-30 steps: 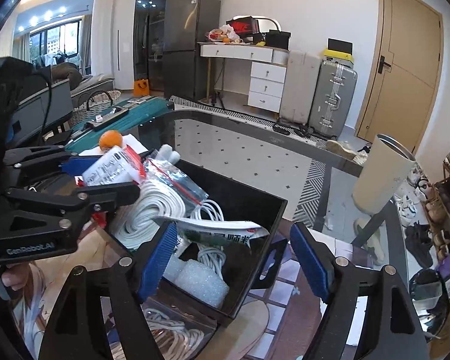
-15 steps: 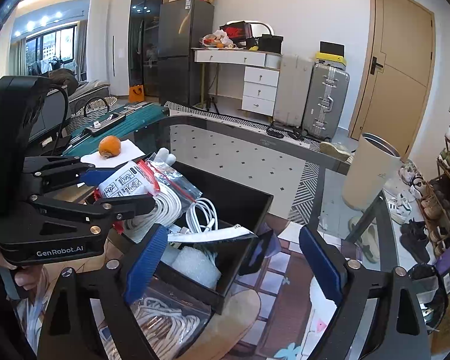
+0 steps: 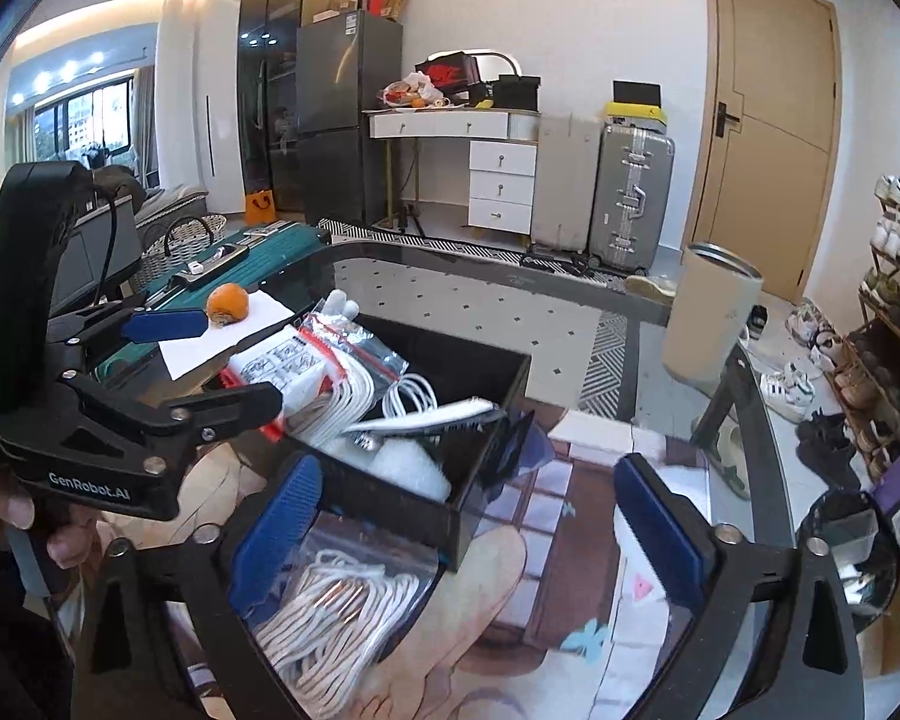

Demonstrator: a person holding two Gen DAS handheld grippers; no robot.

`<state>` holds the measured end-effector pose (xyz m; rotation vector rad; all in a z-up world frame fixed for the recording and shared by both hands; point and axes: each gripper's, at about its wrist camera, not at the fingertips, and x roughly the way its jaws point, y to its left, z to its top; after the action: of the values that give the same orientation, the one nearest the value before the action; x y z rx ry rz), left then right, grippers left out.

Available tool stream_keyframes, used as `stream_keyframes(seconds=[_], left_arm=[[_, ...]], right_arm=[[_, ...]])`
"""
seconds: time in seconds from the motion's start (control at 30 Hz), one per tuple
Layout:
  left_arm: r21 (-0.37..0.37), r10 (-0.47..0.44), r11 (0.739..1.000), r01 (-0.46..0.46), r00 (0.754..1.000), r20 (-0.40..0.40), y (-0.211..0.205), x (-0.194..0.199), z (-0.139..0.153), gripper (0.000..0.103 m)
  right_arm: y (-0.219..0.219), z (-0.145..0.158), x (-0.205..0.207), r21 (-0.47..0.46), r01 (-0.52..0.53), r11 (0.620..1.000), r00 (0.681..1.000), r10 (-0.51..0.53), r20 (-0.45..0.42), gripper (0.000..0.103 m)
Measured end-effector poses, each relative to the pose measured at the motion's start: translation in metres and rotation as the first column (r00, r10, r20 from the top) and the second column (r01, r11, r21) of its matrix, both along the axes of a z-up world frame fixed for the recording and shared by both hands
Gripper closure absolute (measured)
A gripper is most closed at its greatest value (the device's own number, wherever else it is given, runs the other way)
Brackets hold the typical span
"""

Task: Organize soft objects
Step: 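Lower the red-and-white packet into the box and open the left tool, then reach down and grasp the second bagged white rope with the right tool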

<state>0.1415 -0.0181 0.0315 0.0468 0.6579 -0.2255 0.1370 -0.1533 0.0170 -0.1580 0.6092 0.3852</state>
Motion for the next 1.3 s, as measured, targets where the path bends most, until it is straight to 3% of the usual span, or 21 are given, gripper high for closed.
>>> stream_keyframes(seconds=[0.77, 1.0, 1.3], left_arm=[[0.04, 0.023, 0.999, -0.021, 0.999, -0.038, 0.011, -0.049, -0.024, 0.0], [0.018, 0.046, 0.999, -0.045, 0.998, -0.05, 0.018, -0.054, -0.032, 0.0], [0.048, 0.037, 0.998, -0.035, 0.998, -0.056, 0.017, -0.059, -0.041, 0.0]], right_arm=[[0.009, -0.031, -0.046, 0.021, -0.006, 1.0, 0.998, 0.008, -0.07, 0.001], [0.019, -0.044, -0.041, 0.023, -0.026, 0.999, 0.991, 0.029, -0.133, 0.001], [0.034, -0.064, -0.036, -0.006, -0.045, 0.999, 0.975, 0.043, -0.216, 0.001]])
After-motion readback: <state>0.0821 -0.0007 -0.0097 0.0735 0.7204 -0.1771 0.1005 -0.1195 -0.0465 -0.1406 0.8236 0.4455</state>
